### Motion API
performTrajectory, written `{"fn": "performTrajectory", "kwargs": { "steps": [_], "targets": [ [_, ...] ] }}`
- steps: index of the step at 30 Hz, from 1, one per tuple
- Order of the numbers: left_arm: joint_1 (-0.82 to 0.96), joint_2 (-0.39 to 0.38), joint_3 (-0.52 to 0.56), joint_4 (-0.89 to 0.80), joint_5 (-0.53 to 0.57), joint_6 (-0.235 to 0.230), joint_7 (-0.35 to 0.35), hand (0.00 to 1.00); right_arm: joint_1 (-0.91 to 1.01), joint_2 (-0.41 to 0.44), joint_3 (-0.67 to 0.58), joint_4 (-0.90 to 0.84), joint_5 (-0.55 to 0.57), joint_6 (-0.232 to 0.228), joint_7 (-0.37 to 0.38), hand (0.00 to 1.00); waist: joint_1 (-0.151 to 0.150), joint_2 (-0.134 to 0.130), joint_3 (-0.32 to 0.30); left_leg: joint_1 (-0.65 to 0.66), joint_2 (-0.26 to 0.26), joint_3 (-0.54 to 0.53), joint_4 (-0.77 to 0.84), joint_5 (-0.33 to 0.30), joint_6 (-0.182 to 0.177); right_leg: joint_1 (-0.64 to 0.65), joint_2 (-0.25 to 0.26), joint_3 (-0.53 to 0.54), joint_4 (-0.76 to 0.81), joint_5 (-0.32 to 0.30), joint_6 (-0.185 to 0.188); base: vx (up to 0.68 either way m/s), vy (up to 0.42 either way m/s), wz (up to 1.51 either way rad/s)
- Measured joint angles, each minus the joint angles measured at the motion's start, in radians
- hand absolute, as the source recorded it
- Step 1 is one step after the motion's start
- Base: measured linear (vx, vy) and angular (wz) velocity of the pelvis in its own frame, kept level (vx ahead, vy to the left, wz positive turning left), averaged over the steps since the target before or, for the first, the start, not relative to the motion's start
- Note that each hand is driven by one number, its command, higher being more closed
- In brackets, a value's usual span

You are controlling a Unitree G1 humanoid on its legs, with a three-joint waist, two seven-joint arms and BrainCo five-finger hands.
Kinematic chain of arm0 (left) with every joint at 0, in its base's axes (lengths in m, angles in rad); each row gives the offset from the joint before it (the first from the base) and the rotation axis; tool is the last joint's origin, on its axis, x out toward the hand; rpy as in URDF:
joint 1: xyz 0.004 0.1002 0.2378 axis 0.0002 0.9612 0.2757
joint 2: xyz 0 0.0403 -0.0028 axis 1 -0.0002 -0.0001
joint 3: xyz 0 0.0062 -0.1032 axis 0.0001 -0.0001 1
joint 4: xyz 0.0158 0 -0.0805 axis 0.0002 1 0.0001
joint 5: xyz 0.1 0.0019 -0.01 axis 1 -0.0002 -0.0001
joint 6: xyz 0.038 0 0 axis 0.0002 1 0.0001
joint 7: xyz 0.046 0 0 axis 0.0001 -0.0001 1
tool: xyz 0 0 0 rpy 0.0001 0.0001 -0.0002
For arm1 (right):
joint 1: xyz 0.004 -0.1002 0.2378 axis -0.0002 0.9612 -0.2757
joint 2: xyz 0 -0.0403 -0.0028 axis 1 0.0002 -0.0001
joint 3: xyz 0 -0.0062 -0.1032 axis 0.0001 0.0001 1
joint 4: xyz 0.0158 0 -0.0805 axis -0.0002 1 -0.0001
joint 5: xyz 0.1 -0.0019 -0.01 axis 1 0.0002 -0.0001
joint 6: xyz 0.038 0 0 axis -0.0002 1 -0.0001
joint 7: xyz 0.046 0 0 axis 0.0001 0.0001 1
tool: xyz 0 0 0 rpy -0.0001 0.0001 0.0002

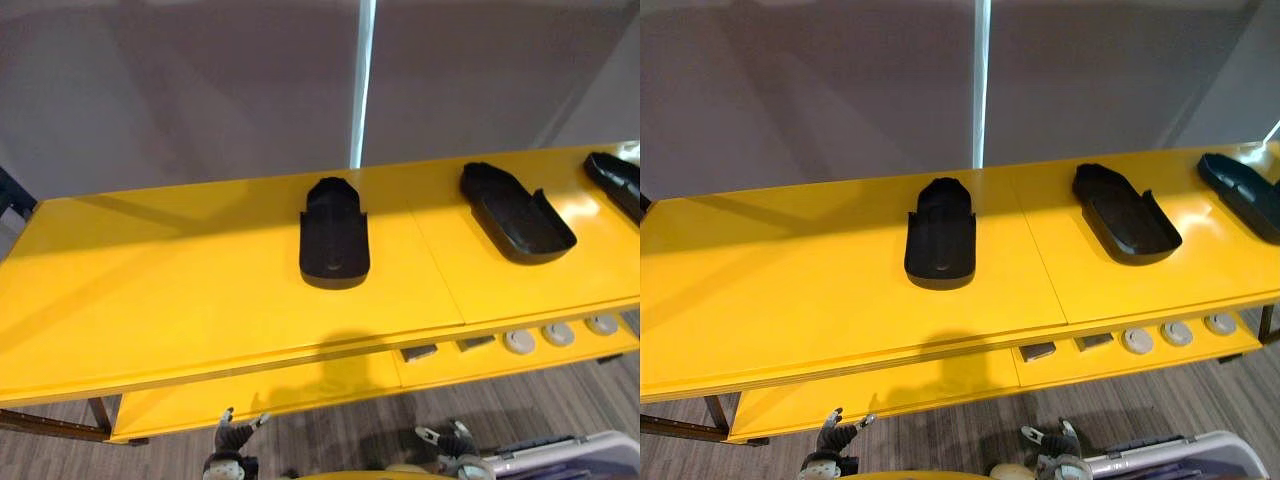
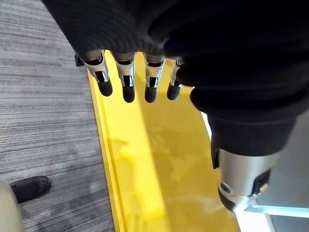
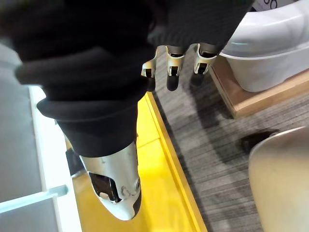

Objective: Walk over and take plastic housings, then place them on the shelf

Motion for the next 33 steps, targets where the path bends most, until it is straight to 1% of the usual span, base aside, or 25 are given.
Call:
{"fn": "performTrajectory", "kwargs": {
  "steps": [1, 3, 4, 7, 9, 10, 12, 13, 14, 15, 17, 19, 20, 21, 22, 23, 24, 25, 26, 28, 29, 30, 31, 32, 33],
  "targets": [
    [0.001, -0.005, 0.0, 0.0, 0.0, 0.0, 0.0, 0.0, -0.005, -0.004, 0.007, -0.001, 0.0, 0.0, 0.0, 0.0, 0.001, -0.004, 0.002, -0.011, 0.0, -0.035, 0.02, -0.012, -0.001, -0.014, 0.004, 0.016, 0.009, 0.0, 0.0, 0.04, -0.004, -0.86],
    [-0.002, -0.025, 0.0, -0.001, -0.003, -0.001, 0.002, 0.0, -0.013, -0.01, 0.022, -0.019, 0.0, 0.0, -0.001, 0.0, -0.002, 0.011, 0.003, -0.018, 0.003, -0.151, 0.045, -0.067, -0.015, -0.04, 0.031, 0.07, 0.029, 0.001, 0.003, 0.02, 0.047, -0.8],
    [-0.003, -0.027, 0.0, -0.001, -0.003, -0.003, 0.002, 0.0, -0.013, -0.013, 0.022, -0.023, 0.0, 0.0, -0.001, 0.0, -0.004, 0.013, 0.001, -0.016, 0.006, -0.16, 0.042, -0.079, -0.019, -0.048, 0.036, 0.083, 0.031, 0.003, 0.006, 0.01, 0.099, -0.7],
    [-0.051, -0.018, 0.0, -0.001, -0.003, -0.008, 0.003, 0.0, -0.015, -0.013, 0.021, -0.036, -0.001, -0.001, -0.001, 0.0, -0.005, 0.006, 0.008, 0.004, 0.004, -0.117, -0.003, -0.104, 0.005, -0.09, 0.044, 0.146, 0.039, 0.019, 0.032, -0.02, 0.135, -0.65],
    [-0.081, -0.001, 0.001, 0.0, -0.002, -0.013, 0.007, 0.0, -0.037, 0.006, 0.023, -0.039, -0.002, 0.0, -0.001, 0.0, 0.0, -0.022, 0.025, 0.01, -0.012, -0.043, -0.008, -0.108, 0.012, -0.122, 0.044, 0.228, 0.036, 0.045, 0.057, -0.07, 0.155, -1.2],
    [-0.088, 0.006, 0.0, 0.001, -0.001, -0.015, 0.013, 0.0, -0.061, 0.01, 0.027, -0.039, -0.002, 0.001, -0.001, 0.0, 0.0, -0.028, 0.031, 0.008, -0.022, 0.025, -0.008, -0.114, 0.023, -0.142, 0.052, 0.304, 0.0, 0.091, 0.082, -0.11, 0.164, -1.48],
    [-0.101, 0.014, 0.0, 0.002, -0.001, -0.015, 0.024, 0.0, -0.091, 0.008, 0.034, -0.042, -0.004, 0.001, -0.001, 0.0, -0.001, -0.026, 0.042, -0.002, -0.031, 0.103, -0.009, -0.116, 0.033, -0.166, 0.053, 0.363, -0.054, 0.162, 0.104, -0.15, 0.184, -1.66],
    [-0.119, 0.025, 0.0, 0.004, 0.0, -0.015, 0.026, 0.0, -0.113, 0.006, 0.062, -0.051, -0.011, 0.003, -0.003, 0.0, 0.0, -0.026, 0.059, -0.014, -0.026, 0.176, -0.003, -0.108, 0.048, -0.183, 0.052, 0.338, -0.125, 0.265, 0.095, -0.2, 0.15, -1.62],
    [-0.127, 0.027, 0.0, 0.004, 0.0, -0.015, 0.026, 0.0, -0.115, 0.007, 0.07, -0.061, -0.012, 0.003, -0.002, 0.0, 0.0, -0.024, 0.06, -0.025, -0.02, 0.205, 0.004, -0.104, 0.061, -0.188, 0.05, 0.298, -0.158, 0.303, 0.084, -0.17, 0.086, -1.52],
    [-0.142, 0.034, 0.005, 0.002, 0.0, -0.016, 0.027, 0.0, -0.122, 0.01, 0.071, -0.075, -0.012, 0.003, -0.002, 0.0, -0.002, -0.017, 0.07, -0.029, -0.013, 0.257, 0.011, -0.104, 0.074, -0.208, 0.041, 0.127, -0.092, 0.258, 0.042, -0.15, 0.042, -0.94],
    [-0.149, 0.033, 0.012, 0.001, 0.001, -0.015, 0.027, 0.0, -0.116, 0.004, 0.068, -0.073, -0.015, 0.004, -0.004, 0.0, 0.0, -0.014, 0.078, -0.005, -0.011, 0.323, 0.011, -0.107, 0.079, -0.23, 0.027, -0.045, 0.097, 0.114, -0.012, -0.11, 0.024, -0.99],
    [-0.13, 0.03, 0.012, -0.001, 0.0, -0.015, 0.026, 0.0, -0.1, -0.002, 0.07, -0.071, -0.02, 0.003, -0.004, 0.0, -0.002, -0.009, 0.082, 0.035, -0.005, 0.408, 0.033, -0.112, 0.087, -0.193, -0.018, -0.204, 0.262, -0.011, -0.029, -0.11, -0.017, -1.03],
    [-0.126, 0.03, 0.012, -0.002, 0.0, -0.015, 0.026, 0.0, -0.099, -0.003, 0.071, -0.065, -0.022, 0.003, -0.003, 0.0, -0.002, -0.012, 0.082, 0.041, -0.005, 0.43, 0.039, -0.114, 0.088, -0.183, -0.038, -0.239, 0.286, -0.033, -0.032, -0.08, -0.07, -1.04],
    [-0.122, 0.029, 0.012, -0.007, 0.0, -0.014, 0.026, 0.0, -0.101, -0.007, 0.072, -0.052, -0.025, 0.003, -0.003, 0.0, 0.002, -0.029, 0.081, 0.045, -0.004, 0.474, 0.072, -0.125, 0.079, -0.164, -0.08, -0.299, 0.279, -0.067, -0.019, -0.07, -0.089, -1.07],
    [-0.116, 0.033, 0.014, -0.006, 0.0, -0.01, 0.025, 0.0, -0.101, -0.011, 0.073, -0.044, -0.031, 0.003, -0.003, 0.0, 0.004, -0.034, 0.082, 0.042, -0.012, 0.474, 0.096, -0.138, 0.072, -0.15, -0.06, -0.29, 0.227, -0.074, -0.025, -0.08, -0.145, -1.19],
    [-0.113, 0.023, 0.015, 0.0, -0.001, -0.003, 0.025, 0.0, -0.111, -0.02, 0.074, -0.032, -0.034, 0.003, -0.003, 0.0, 0.005, -0.02, 0.082, 0.038, 0.004, 0.463, 0.098, -0.142, 0.071, -0.135, -0.029, -0.264, 0.188, -0.05, -0.034, -0.06, -0.132, -1.25],
    [-0.106, 0.009, 0.017, 0.004, -0.001, 0.002, 0.025, 0.0, -0.114, -0.03, 0.082, -0.022, -0.043, 0.003, -0.004, 0.0, 0.008, -0.002, 0.078, 0.033, 0.029, 0.446, 0.097, -0.137, 0.069, -0.102, 0.023, -0.218, 0.086, 0.007, -0.051, -0.09, -0.184, -1.41],
    [-0.103, 0.002, 0.012, 0.005, -0.001, 0.001, 0.023, 0.0, -0.109, -0.034, 0.089, -0.019, -0.049, 0.003, -0.003, 0.0, 0.008, -0.005, 0.077, 0.044, 0.051, 0.442, 0.107, -0.135, 0.066, -0.067, 0.061, -0.172, 0.01, 0.049, -0.062, -0.05, -0.109, -1.33],
    [-0.103, 0.001, 0.007, 0.005, -0.001, 0.001, 0.022, 0.0, -0.104, -0.034, 0.088, -0.018, -0.05, 0.003, -0.004, 0.0, 0.008, -0.009, 0.078, 0.048, 0.062, 0.441, 0.121, -0.136, 0.064, -0.055, 0.076, -0.153, -0.014, 0.059, -0.065, -0.06, -0.169, -1.22],
    [-0.107, -0.004, 0.008, 0.005, 0.0, 0.001, 0.02, 0.0, -0.086, -0.036, 0.086, -0.012, -0.055, 0.003, -0.004, 0.0, 0.007, -0.015, 0.076, 0.049, 0.113, 0.451, 0.199, -0.151, 0.046, -0.034, 0.12, -0.088, -0.045, 0.08, -0.083, 0.0, -0.128, -1.01],
    [-0.107, -0.006, 0.009, 0.005, 0.0, 0.001, 0.02, 0.0, -0.071, -0.039, 0.082, -0.007, -0.055, 0.003, -0.005, 0.0, 0.003, -0.015, 0.077, 0.049, 0.156, 0.472, 0.29, -0.156, 0.044, -0.022, 0.145, -0.048, -0.055, 0.082, -0.095, 0.03, -0.078, -1.19],
    [-0.103, -0.013, 0.009, 0.005, 0.0, 0.001, 0.02, 0.0, -0.054, -0.046, 0.08, 0.002, -0.055, 0.002, -0.005, 0.0, 0.004, -0.007, 0.079, 0.033, 0.207, 0.494, 0.411, -0.153, 0.049, -0.011, 0.165, -0.011, -0.057, 0.082, -0.096, 0.03, -0.057, -1.2],
    [-0.096, -0.019, 0.009, 0.005, 0.0, 0.001, 0.02, 0.0, -0.046, -0.052, 0.08, 0.007, -0.055, 0.004, -0.006, 0.0, 0.004, 0.001, 0.078, 0.02, 0.227, 0.488, 0.472, -0.147, 0.058, -0.005, 0.178, 0.013, -0.055, 0.082, -0.096, 0.04, 0.001, -1.22],
    [-0.084, -0.032, 0.008, 0.005, -0.001, 0.001, 0.02, 0.0, -0.031, -0.055, 0.081, 0.008, -0.056, 0.005, -0.01, 0.0, 0.001, 0.015, 0.079, -0.019, 0.237, 0.43, 0.553, -0.152, 0.066, 0.008, 0.192, 0.065, -0.043, 0.082, -0.102, 0.1, 0.078, -1.25],
    [-0.076, -0.047, 0.008, 0.006, -0.001, 0.002, 0.02, 0.0, -0.022, -0.064, 0.077, 0.01, -0.056, 0.007, -0.019, 0.0, 0.003, 0.014, 0.082, -0.043, 0.197, 0.334, 0.549, -0.165, 0.061, 0.009, 0.192, 0.119, -0.038, 0.081, -0.103, 0.12, 0.113, -1.26]
  ]
}}
